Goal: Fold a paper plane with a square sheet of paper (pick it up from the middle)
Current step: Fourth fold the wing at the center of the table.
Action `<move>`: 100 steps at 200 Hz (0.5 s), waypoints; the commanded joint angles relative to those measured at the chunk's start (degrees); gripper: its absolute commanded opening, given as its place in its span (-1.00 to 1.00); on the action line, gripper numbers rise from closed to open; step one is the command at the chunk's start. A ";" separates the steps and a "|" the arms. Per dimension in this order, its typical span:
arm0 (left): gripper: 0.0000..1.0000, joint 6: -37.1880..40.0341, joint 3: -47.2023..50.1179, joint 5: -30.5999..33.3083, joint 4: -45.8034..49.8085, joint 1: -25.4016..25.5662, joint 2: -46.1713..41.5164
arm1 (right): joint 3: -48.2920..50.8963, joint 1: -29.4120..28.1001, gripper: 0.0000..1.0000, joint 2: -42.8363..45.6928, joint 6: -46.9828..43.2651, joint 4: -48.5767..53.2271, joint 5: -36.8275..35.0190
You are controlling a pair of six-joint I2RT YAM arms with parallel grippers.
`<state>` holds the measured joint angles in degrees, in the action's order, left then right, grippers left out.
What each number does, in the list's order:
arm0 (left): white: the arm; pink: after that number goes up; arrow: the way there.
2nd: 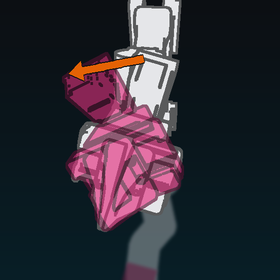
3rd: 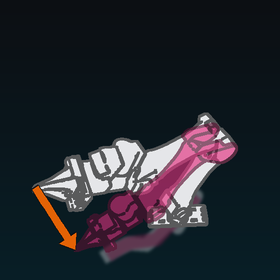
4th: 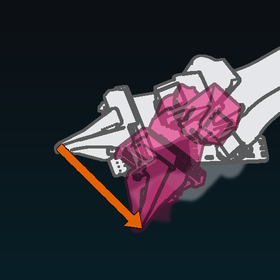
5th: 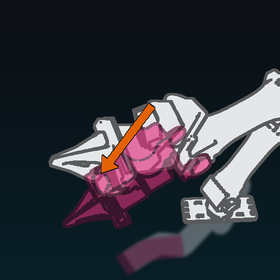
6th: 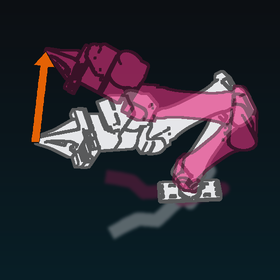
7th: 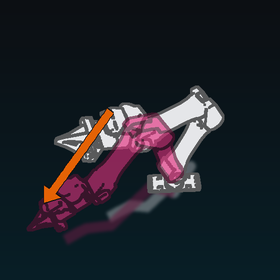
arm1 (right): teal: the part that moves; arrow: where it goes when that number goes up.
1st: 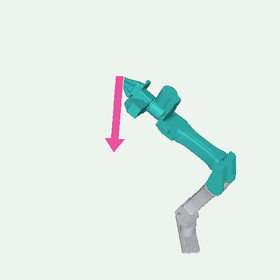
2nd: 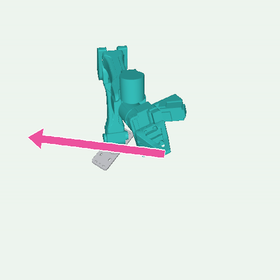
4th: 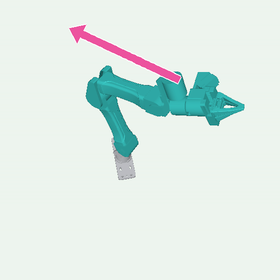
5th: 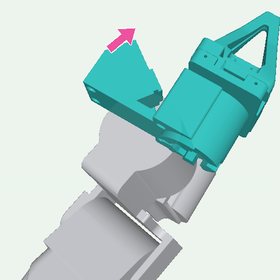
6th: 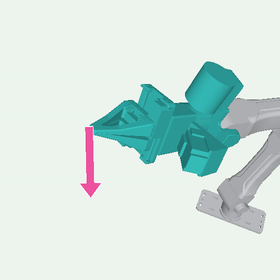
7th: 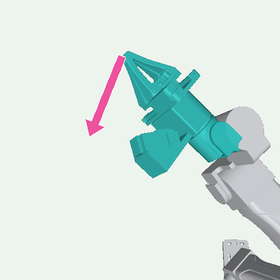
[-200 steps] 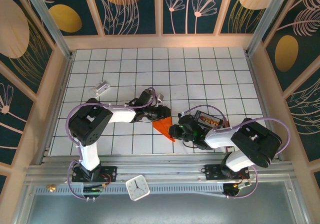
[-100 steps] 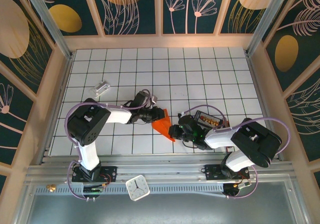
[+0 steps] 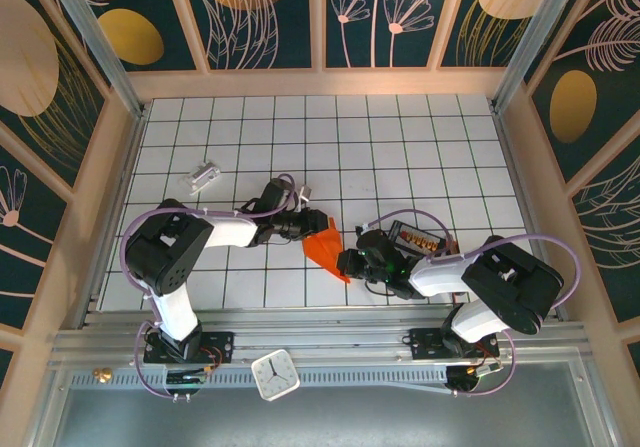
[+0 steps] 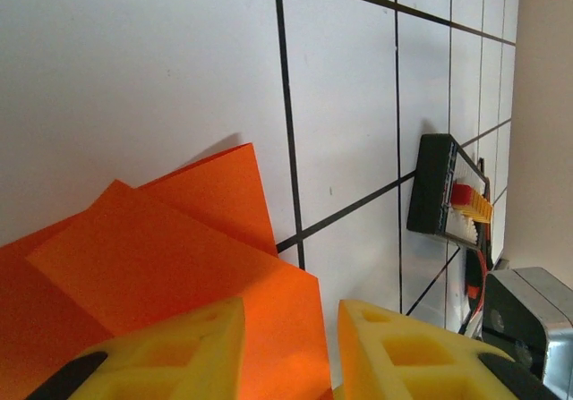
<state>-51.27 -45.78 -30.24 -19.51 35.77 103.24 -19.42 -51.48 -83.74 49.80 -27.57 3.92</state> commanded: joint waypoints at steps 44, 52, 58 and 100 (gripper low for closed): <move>-0.37 1.47 -1.75 3.56 2.66 -1.99 3.56 | 0.77 -0.68 -0.96 -1.10 -0.33 7.01 -1.29; -0.37 2.05 -1.77 4.33 3.51 -2.35 3.85 | 0.74 -0.72 -0.96 -1.00 -0.34 7.02 -1.35; -0.38 2.07 -1.57 4.56 3.69 -2.62 3.87 | 0.84 -0.72 -0.97 -0.91 -0.32 6.97 -1.37; -0.38 2.77 -0.46 6.51 4.40 -4.91 2.45 | 1.18 -0.76 -0.97 -0.73 -0.06 6.92 -1.37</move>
<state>-50.76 -46.68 -28.45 -18.24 33.39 106.04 -19.42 -51.51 -83.74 49.82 -27.55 3.90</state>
